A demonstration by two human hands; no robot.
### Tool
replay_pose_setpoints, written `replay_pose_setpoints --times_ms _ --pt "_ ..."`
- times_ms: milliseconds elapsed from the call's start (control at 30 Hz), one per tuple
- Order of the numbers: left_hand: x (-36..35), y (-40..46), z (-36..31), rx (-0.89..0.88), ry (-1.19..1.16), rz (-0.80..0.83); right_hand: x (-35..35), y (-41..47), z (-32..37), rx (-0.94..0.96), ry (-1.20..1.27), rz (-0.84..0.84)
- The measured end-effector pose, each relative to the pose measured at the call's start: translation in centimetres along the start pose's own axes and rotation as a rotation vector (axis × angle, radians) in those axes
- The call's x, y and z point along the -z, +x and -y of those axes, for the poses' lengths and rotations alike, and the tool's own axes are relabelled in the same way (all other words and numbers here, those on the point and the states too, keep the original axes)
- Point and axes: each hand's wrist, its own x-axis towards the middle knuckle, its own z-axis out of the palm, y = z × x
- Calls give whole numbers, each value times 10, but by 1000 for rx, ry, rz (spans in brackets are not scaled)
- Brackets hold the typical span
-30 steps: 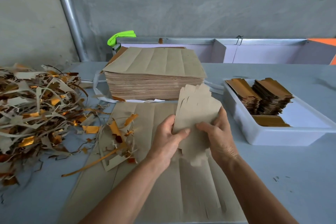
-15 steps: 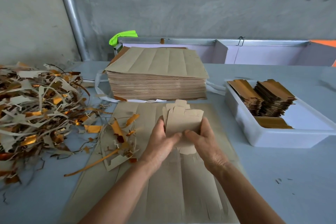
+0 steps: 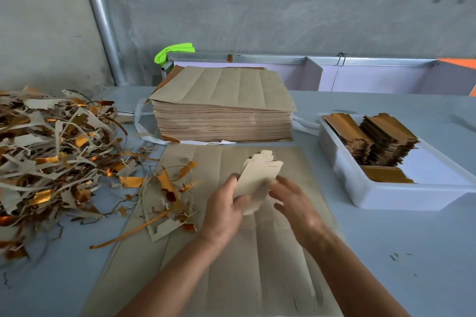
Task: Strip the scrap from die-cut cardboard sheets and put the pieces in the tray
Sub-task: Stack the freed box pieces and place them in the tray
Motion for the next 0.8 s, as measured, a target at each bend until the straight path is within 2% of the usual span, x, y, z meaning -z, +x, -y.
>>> replay_pose_setpoints --times_ms 100,167,200,300,333,400,500,567,667,733,800 --pt "7 0 2 -466 527 -139 12 3 13 -192 300 3" --pt "8 -2 3 -693 724 -156 14 -1 22 -246 356 83" --pt "8 -3 3 -743 778 -144 13 -1 22 -240 337 71" --pt "8 -3 4 -721 762 -102 13 -1 16 -215 229 -44" --pt "9 -4 6 -676 715 -97 17 0 13 -191 205 -56" --pt "13 -4 10 -439 522 -110 25 -1 7 -109 127 -80" --pt "20 3 8 157 -93 -104 28 -5 0 28 32 -63" --pt "19 13 4 428 -362 -61 25 -8 -3 118 -5 -15" --pt "8 15 6 603 -476 -47 21 -11 -7 224 -149 18" --pt "-1 10 11 625 -493 -90 22 -9 -13 260 -244 -11" --pt "-6 6 14 568 -492 -147 21 -8 -20 277 -321 -64"
